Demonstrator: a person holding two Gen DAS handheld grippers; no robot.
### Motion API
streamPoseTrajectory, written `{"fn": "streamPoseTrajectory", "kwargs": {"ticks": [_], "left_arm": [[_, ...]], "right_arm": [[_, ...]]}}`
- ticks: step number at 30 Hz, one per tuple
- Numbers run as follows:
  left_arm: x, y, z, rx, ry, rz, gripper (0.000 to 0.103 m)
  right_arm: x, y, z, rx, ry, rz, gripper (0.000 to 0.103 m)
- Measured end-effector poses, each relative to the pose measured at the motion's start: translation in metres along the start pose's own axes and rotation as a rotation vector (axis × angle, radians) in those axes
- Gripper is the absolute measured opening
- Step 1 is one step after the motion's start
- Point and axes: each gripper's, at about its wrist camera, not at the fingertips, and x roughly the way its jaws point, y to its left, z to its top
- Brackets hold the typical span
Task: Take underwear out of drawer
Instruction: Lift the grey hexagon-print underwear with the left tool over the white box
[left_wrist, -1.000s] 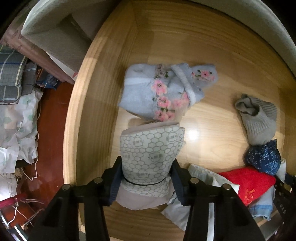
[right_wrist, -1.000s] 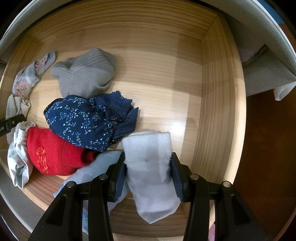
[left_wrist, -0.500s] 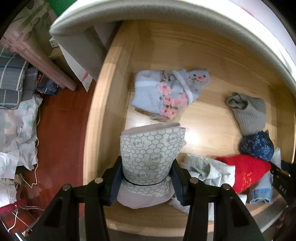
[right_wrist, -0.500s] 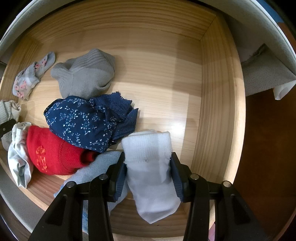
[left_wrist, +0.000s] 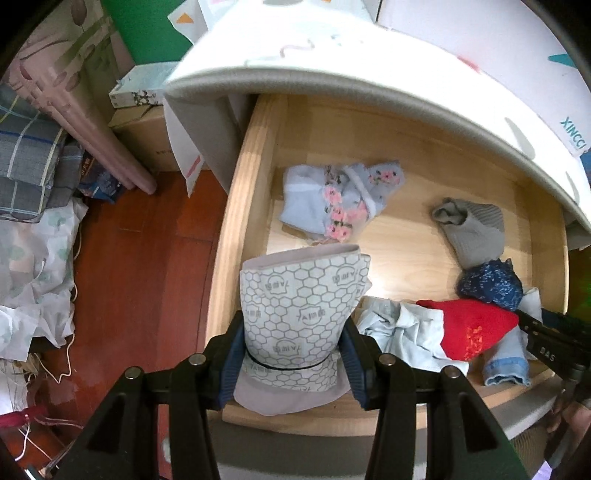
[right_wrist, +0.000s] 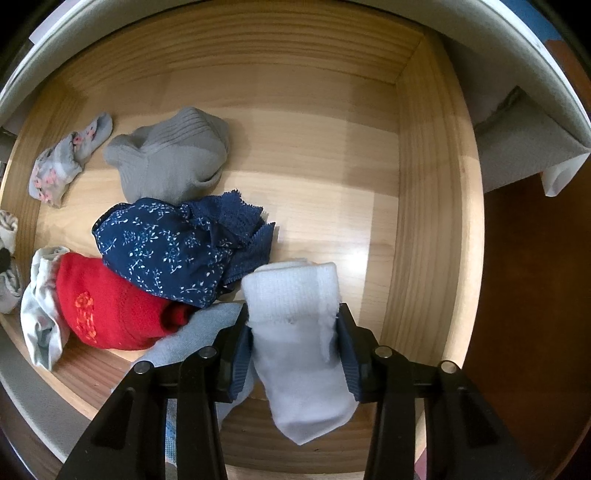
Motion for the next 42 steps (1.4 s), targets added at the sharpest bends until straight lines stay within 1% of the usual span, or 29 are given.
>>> {"fn": "streamPoseTrajectory", "kwargs": {"ticks": [9,13,19,23,28,33,35,38,40,42], "left_arm": [[-0.034,-0.008,0.001,0.044,-0.064,-0.011,0.049],[-0.051,-0.012,0.004,0.054,-0.096,-0.014,0.049],[-0.084,-0.013,0.014,0.069,-0.166,-0.029,0.049],[-0.115,-0.013,0.023,0.086,-0.226,-0.038,0.049],[-0.162,-0.015,0.041,0.112,-0.331,-0.035,0.049],[-0.207,-0.022,0.069,0.125,-0.428,-0.041,0.049],[-0.224,-0.031,0.083,0.141,-0.467,-0.045,0.049],[-0.239,-0.046,0.105,0.164,-0.506,-0.059,0.049],[-0.242,-0.057,0.121,0.173,-0.51,-0.077,0.049],[-0.243,-0.068,0.136,0.181,-0.516,-0.074,0.049]], "right_arm": [[-0.002,-0.003,0.0,0.002,-0.004,-0.001,0.04],[0.0,0.001,-0.001,0.006,-0.005,0.004,0.04],[0.0,0.002,0.0,0.006,-0.005,0.004,0.04],[-0.001,0.001,-0.001,0.004,-0.006,0.004,0.04],[-0.002,0.0,0.0,0.006,-0.006,0.01,0.04],[0.001,-0.003,0.001,0.01,-0.005,0.017,0.04],[0.003,-0.005,0.001,0.016,-0.004,0.022,0.04],[0.003,-0.009,0.002,0.018,-0.003,0.025,0.04],[0.003,-0.012,0.003,0.021,-0.004,0.026,0.04],[0.003,-0.014,0.004,0.023,-0.004,0.026,0.04]]}}
